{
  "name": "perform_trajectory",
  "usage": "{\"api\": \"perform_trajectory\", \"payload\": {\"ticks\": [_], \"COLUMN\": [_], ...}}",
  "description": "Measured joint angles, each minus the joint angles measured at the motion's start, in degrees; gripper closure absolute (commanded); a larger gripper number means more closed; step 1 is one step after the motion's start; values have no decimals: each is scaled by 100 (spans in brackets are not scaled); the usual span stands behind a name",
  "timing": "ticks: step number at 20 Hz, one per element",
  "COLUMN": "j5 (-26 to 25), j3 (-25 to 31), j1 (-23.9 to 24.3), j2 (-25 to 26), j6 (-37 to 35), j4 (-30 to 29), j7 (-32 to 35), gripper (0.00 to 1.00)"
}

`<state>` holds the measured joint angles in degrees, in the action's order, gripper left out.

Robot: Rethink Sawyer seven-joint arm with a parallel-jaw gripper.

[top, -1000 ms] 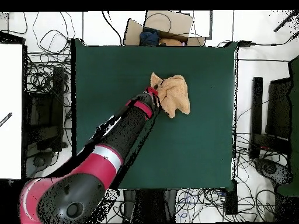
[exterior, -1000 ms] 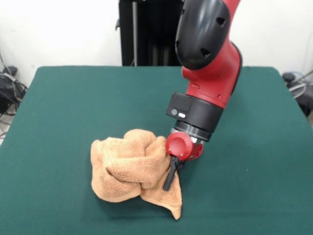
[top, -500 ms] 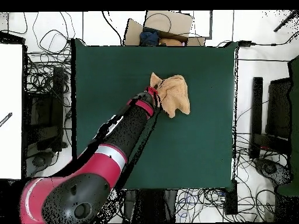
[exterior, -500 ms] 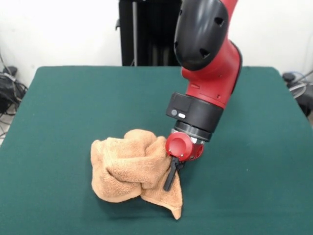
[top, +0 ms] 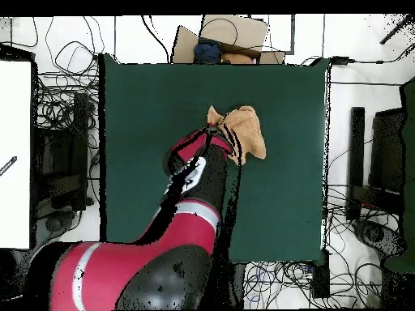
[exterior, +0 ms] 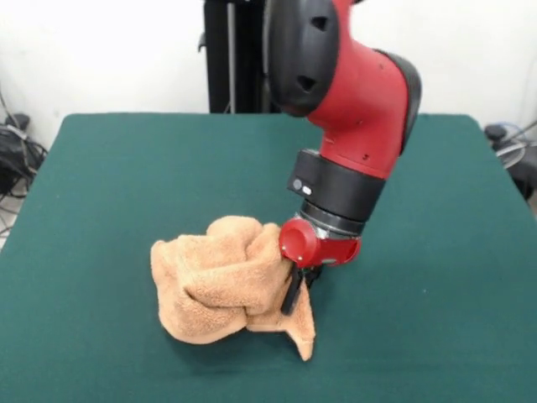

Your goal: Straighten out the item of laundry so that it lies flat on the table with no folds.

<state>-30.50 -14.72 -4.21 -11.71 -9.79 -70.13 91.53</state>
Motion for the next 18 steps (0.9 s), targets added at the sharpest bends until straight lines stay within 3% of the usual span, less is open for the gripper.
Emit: {"api": "perform_trajectory", "payload": {"ticks": [2,10,18], "j5": [1,26,117], "j3": [549,1841,2653], "j1": [379,1265,1458], "j2": [-374,-1245,-1711], "j6": [-312,-1157,-1960], "j4": [-389,-1542,-2169], "j7": [-65,-279,-320], "gripper": [100,100,100]}}
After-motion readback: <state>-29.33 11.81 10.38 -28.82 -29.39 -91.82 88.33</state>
